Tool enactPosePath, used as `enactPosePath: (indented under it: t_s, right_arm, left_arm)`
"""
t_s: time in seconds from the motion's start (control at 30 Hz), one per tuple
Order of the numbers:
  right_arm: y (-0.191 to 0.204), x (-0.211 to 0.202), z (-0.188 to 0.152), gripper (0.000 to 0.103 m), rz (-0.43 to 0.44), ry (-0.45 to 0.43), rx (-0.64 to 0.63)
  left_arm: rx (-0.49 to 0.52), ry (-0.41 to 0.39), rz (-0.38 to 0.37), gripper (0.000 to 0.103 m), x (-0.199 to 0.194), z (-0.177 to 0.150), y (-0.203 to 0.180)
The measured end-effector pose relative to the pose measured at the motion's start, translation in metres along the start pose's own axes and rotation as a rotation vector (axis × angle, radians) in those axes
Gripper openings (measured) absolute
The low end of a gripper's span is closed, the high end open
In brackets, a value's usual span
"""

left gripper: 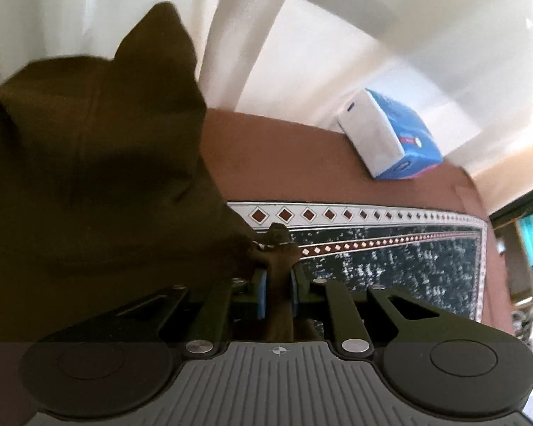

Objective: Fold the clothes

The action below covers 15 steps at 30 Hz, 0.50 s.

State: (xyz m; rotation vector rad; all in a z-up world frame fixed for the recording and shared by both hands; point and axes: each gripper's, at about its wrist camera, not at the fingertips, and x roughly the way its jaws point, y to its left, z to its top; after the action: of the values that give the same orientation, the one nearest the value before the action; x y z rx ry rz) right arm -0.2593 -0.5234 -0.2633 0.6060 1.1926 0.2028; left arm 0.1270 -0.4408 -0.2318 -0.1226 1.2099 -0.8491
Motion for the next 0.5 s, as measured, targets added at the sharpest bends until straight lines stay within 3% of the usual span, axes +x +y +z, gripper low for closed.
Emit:
enactPosePath:
  t_s: [0.07, 0.1, 0.13, 0.23, 0.33, 0.4, 0.47, 0.5]
  right_arm:
    - [0.001, 0.001, 0.0, 0.004, -0.011, 0.003, -0.009]
    - [0.0, 0.0, 0.0, 0.004, -0.012, 0.006, -0.011]
    - [0.0, -0.001, 0.0, 0.009, -0.015, 0.012, -0.013]
    - [0.005, -0.012, 0.004, 0.015, -0.042, 0.013, -0.045]
    - [0.018, -0.037, 0.019, 0.017, -0.032, -0.049, -0.092]
    - [0.036, -0.05, 0.038, 0.026, -0.007, -0.097, -0.175]
    - [0.055, -0.061, 0.059, 0.039, 0.019, -0.141, -0.262]
    - [0.067, -0.062, 0.072, 0.039, 0.034, -0.154, -0.314]
  left_arm:
    - [-0.014, -0.009, -0.024, 0.042, -0.01, 0.001, 0.001]
    - [-0.011, -0.014, -0.038, 0.058, -0.018, 0.001, 0.001]
    - [-0.008, -0.019, -0.052, 0.064, -0.026, 0.002, 0.0]
    - [0.0, -0.056, -0.114, 0.068, -0.06, 0.001, 0.0]
    - [-0.019, -0.185, -0.151, 0.081, -0.127, -0.015, 0.015]
    - [-0.063, -0.267, -0.134, 0.081, -0.173, -0.034, 0.038]
    - [-0.099, -0.334, -0.065, 0.081, -0.211, -0.054, 0.06]
    - [-0.115, -0.369, -0.012, 0.082, -0.233, -0.068, 0.073]
